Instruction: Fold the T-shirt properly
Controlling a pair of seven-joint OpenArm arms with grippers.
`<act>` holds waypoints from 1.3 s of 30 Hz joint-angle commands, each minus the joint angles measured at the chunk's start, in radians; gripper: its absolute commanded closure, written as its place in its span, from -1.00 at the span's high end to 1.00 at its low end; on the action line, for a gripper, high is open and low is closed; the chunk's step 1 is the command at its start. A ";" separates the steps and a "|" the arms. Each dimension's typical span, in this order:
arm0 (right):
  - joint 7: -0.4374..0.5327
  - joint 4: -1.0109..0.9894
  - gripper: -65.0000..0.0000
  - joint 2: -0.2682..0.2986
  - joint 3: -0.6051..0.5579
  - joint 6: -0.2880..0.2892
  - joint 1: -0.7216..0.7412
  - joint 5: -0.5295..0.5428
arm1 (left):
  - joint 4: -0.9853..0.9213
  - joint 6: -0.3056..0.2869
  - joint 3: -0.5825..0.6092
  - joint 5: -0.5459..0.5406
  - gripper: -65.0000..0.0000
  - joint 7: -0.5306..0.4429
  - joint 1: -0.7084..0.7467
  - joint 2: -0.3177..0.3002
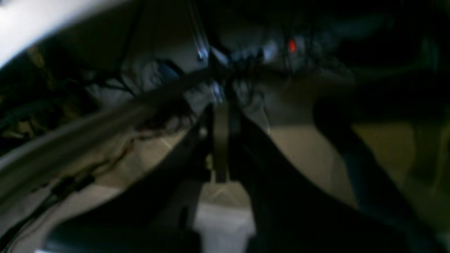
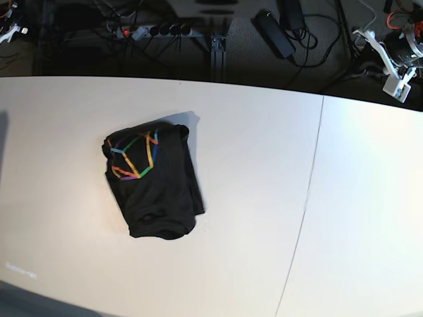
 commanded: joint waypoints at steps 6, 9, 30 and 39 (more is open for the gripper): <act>0.003 0.001 -1.00 -0.083 0.010 0.076 -0.071 -0.058 | -0.235 -0.012 0.033 0.048 -1.00 -0.050 0.074 -0.014; 0.003 -0.031 -1.00 -0.096 0.005 0.074 -0.104 -0.082 | -0.410 -0.012 0.089 0.114 -1.00 -0.086 0.071 -0.014; 0.148 -0.574 -1.00 -0.119 -0.542 -0.026 0.123 -0.430 | -1.266 0.233 0.746 0.564 -1.00 -0.345 -0.485 0.070; 0.322 -0.703 -1.00 -0.266 -0.603 -0.030 0.440 -0.658 | -1.539 0.368 0.985 0.583 -1.00 -0.477 -0.731 0.265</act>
